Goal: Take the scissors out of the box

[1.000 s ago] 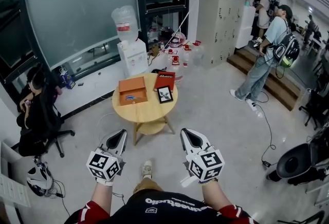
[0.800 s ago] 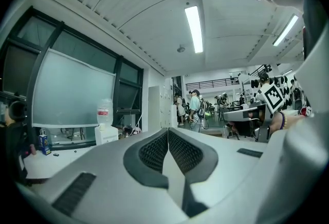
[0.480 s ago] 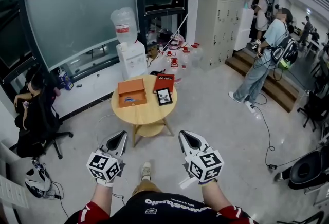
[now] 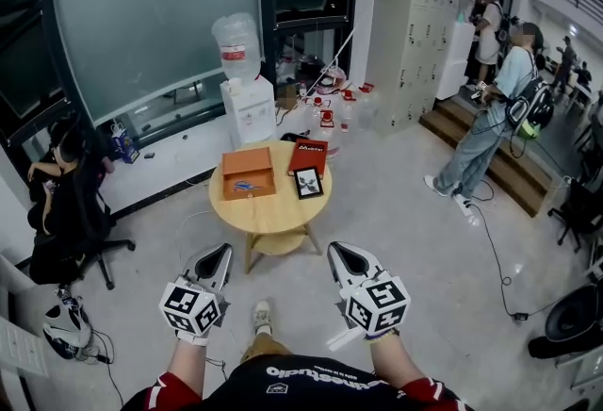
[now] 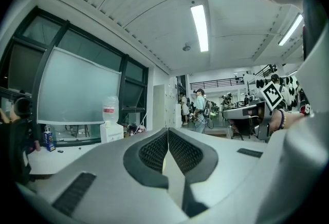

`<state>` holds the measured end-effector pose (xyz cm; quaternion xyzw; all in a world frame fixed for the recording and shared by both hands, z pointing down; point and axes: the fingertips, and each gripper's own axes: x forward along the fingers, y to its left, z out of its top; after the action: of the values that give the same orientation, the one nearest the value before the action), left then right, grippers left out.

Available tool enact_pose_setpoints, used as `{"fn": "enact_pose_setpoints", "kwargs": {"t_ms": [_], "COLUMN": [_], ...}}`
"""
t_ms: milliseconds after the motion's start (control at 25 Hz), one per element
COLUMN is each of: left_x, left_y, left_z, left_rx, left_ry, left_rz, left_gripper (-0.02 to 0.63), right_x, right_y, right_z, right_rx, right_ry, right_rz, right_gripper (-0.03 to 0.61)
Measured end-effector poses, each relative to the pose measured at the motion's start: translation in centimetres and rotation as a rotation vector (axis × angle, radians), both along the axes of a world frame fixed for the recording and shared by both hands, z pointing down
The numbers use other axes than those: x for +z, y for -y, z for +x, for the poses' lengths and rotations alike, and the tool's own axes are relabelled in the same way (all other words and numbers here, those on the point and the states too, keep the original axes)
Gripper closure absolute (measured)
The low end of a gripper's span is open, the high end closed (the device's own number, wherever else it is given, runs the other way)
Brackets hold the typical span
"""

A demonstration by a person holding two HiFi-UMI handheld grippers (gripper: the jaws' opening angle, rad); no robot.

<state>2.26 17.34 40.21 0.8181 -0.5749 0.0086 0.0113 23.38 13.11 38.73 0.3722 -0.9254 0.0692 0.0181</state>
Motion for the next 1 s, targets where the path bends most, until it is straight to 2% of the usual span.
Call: {"fn": "enact_pose_setpoints", "kwargs": {"t_ms": [320, 720, 1000], "left_x": [0.1, 0.0, 2.1], "left_y": [3.4, 10.8, 14.9], "left_z": [-2.6, -6.4, -10.3], "left_rx": [-0.017, -0.025, -0.057], "left_ry": [-0.011, -0.014, -0.043], "left_rz": [0.001, 0.006, -0.041], "left_gripper": [0.592, 0.592, 0.592], "right_x": [-0.5, -1.2, 0.2], "right_y": [3.6, 11.1, 15.8], "right_z": [-2.4, -6.2, -9.7], "right_rx": [-0.016, -0.026, -0.05], "right_ry": [-0.016, -0.04, -0.085], "right_rz": [0.009, 0.012, -0.032], "right_gripper": [0.551, 0.551, 0.551]}}
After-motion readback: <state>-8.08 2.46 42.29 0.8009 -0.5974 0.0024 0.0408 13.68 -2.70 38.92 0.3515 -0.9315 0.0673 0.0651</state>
